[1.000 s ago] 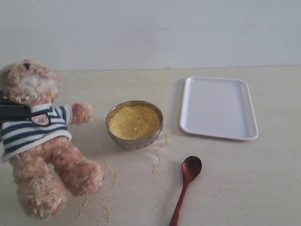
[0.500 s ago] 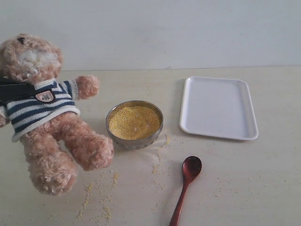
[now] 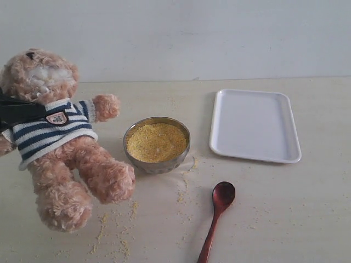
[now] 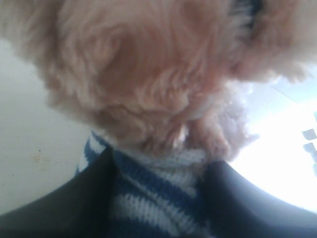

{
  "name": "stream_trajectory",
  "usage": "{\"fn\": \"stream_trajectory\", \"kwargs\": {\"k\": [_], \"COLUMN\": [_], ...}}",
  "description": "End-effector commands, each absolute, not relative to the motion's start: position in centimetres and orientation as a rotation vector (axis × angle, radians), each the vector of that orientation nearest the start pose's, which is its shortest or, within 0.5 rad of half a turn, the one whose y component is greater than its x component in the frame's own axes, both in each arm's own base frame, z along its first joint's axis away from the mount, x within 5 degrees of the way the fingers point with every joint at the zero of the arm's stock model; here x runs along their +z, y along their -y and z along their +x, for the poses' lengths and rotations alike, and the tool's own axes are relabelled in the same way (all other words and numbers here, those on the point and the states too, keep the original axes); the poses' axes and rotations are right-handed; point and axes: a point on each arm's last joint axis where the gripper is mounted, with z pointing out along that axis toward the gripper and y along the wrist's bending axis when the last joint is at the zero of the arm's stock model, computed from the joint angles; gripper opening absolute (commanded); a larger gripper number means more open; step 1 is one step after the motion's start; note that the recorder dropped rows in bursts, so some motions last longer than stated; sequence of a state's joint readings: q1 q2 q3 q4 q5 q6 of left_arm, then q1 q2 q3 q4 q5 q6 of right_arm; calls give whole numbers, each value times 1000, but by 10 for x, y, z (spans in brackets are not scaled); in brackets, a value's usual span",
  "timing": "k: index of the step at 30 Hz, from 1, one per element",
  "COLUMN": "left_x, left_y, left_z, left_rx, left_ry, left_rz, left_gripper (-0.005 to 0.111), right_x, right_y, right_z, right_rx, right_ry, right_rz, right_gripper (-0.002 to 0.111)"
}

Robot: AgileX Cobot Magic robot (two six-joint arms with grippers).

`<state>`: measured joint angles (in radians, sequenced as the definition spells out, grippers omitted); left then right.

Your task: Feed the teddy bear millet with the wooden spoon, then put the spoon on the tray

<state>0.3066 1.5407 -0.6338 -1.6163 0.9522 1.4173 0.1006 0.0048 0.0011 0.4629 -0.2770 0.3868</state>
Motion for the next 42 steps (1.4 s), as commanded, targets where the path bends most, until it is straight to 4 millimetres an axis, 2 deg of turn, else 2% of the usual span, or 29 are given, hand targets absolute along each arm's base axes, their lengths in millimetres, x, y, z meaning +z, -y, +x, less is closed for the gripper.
{"fn": "stream_trajectory", "kwargs": {"k": [1, 3, 5, 8, 11, 14, 16, 20, 23, 25, 27, 28, 31, 34, 35, 37, 40, 42], "left_x": [206, 206, 206, 206, 206, 206, 206, 204, 204, 204, 204, 204, 204, 204, 203, 203, 203, 203], "left_y": [-5, -5, -5, -6, -6, -6, -5, -4, -4, -4, -4, -4, -4, -4, -4, -4, -4, -4], "left_z": [267, 267, 267, 267, 267, 267, 266, 264, 264, 264, 264, 264, 264, 264, 264, 264, 264, 263], "left_rx": [-1081, -1081, -1070, -1042, -1032, -1032, -1042, -1041, -1037, -1037, -1037, -1037, -1037, -1035, -1028, -1028, -1028, -1025], "left_ry": [-2117, -2117, -2114, -2111, -2108, -2108, -2108, -2128, -2138, -2138, -2138, -2138, -2138, -2139, -2142, -2142, -2143, -2150], "left_rz": [-90, -90, -70, -40, -22, -22, -9, 26, 41, 41, 41, 41, 41, 40, 37, 37, 39, 50], "left_gripper": [5, 5, 5, 5, 5, 5, 5, 5, 5, 5, 5, 5, 5, 5, 5, 5, 5, 5], "right_x": [247, 250, 266, 291, 302, 292, 280, 247, 227, 221, 216, 215, 216, 220, 219, 218, 206, 197], "right_y": [13, 16, 17, 14, 4, -2, -5, -18, -30, -34, -37, -40, -58, -88, -101, -117, -133, -139], "right_z": [46, 44, 38, 46, 81, 126, 152, 196, 212, 219, 223, 223, 219, 210, 205, 198, 196, 198], "right_rx": [855, 860, 831, 633, 308, 74, 32, 145, 218, 245, 310, 328, 423, 620, 689, 806, 851, 840], "right_ry": [-937, -883, -813, -857, -1094, -1380, -1559, -2009, -2322, -2427, -2477, -2490, -2477, -2416, -2383, -2346, -2393, -2450], "right_rz": [644, 644, 598, 459, 252, 89, 57, 72, -23, -46, 8, -23, -203, -434, -575, -704, -725, -671], "right_gripper": [0, 0, 0, 0, 0, 0, 0, 0, 0, 0, 0, 0, 0, 0, 0, 0, 0, 0]}}
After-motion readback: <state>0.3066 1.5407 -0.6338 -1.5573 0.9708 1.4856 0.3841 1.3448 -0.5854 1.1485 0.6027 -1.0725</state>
